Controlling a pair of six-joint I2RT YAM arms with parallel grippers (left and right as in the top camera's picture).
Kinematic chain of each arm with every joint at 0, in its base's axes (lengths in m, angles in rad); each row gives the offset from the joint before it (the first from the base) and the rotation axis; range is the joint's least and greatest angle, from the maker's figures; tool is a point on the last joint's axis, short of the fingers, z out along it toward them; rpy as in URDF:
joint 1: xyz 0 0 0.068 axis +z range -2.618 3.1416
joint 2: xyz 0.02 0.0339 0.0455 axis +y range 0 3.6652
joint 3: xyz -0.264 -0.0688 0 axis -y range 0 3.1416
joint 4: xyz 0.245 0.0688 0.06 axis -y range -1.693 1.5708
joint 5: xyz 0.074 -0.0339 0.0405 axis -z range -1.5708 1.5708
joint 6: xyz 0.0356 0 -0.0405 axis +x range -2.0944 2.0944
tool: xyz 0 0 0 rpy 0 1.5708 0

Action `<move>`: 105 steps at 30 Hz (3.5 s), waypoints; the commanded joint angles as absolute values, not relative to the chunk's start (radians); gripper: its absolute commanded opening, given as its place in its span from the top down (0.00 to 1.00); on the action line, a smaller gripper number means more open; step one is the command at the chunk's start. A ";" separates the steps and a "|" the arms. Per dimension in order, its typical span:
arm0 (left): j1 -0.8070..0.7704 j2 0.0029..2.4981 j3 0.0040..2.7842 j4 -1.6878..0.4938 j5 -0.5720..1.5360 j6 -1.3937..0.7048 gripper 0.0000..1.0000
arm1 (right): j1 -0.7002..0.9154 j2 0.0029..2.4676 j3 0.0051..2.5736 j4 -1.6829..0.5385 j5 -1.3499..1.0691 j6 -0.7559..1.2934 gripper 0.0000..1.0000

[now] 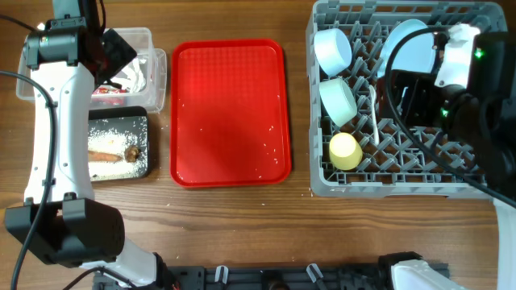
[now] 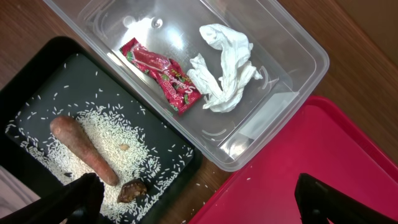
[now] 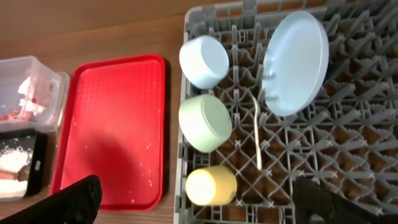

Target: Sort waste into correct bins and load items into the dishwasher rack

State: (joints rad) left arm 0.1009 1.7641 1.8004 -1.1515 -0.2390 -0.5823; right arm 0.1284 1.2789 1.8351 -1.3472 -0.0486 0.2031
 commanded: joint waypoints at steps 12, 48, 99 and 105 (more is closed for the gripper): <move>0.103 1.768 1.817 -1.152 -0.252 -0.592 0.00 | 0.126 0.793 0.889 -0.353 -0.050 -0.075 0.00; 0.103 1.768 1.817 -1.152 -0.252 -0.592 0.00 | 0.126 0.010 0.005 0.003 -0.061 -0.051 0.00; 0.064 0.066 0.086 0.001 0.104 -0.107 0.00 | 0.126 0.010 0.005 0.003 -0.061 -0.051 0.00; 0.064 0.002 0.040 -0.029 0.104 -0.108 0.00 | 0.126 0.010 0.005 0.003 -0.061 -0.051 0.00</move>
State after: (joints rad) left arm 0.0647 0.0322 0.0711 -0.0235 0.0891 -0.1307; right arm 0.1284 0.0174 0.0071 0.0006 -0.0490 -0.0570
